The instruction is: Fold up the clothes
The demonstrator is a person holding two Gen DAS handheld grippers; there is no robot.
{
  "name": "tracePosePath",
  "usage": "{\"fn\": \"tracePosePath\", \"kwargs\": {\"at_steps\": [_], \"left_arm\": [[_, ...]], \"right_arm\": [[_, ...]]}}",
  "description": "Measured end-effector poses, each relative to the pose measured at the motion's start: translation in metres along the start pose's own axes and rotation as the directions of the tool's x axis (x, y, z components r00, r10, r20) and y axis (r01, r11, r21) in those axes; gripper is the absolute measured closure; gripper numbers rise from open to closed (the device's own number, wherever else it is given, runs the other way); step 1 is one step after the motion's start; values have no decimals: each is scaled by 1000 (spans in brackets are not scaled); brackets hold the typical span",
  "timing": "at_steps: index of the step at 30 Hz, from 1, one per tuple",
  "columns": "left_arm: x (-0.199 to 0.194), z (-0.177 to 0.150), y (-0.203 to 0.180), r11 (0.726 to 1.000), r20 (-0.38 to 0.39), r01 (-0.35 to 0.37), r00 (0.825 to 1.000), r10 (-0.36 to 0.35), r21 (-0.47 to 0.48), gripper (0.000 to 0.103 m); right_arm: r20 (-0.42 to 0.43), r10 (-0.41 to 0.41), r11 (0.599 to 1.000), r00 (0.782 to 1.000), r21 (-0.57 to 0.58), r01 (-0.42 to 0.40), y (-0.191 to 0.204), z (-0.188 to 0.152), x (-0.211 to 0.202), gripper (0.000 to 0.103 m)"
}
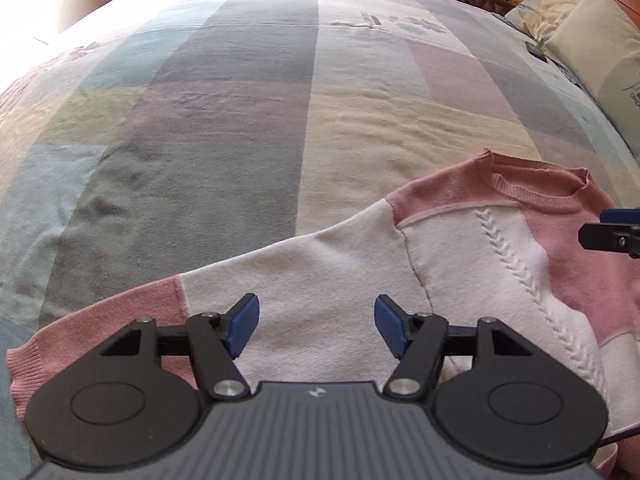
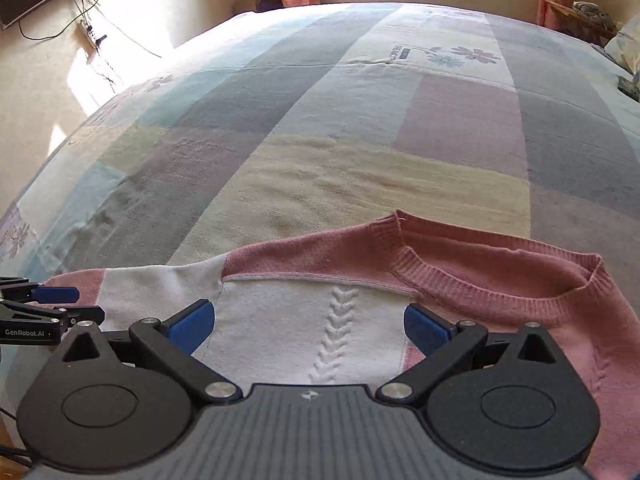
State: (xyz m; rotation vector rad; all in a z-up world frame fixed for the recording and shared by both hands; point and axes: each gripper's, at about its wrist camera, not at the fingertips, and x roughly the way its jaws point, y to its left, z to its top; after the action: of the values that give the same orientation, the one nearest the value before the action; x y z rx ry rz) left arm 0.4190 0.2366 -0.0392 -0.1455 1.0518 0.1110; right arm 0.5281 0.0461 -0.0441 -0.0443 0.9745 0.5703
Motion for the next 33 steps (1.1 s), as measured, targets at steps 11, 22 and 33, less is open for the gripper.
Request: {"fn": "tracePosePath", "kwargs": {"at_steps": [11,22,33], "left_arm": [[17,26,-192,930,-115,262,964,-239,258,38],[9,-3,-389,648,-377,569,822,-428,506,38],[15,-36,-544,422,-559,741,671,-487,522,33]], "right_arm": [[-16,-130,933,991,338,128,-137,-125,-132,0],[-129,-244,765,961,584,272,-199,-260,-198,0],[-147,-296,627,944,716,307,-218,-323,-219,0]]}}
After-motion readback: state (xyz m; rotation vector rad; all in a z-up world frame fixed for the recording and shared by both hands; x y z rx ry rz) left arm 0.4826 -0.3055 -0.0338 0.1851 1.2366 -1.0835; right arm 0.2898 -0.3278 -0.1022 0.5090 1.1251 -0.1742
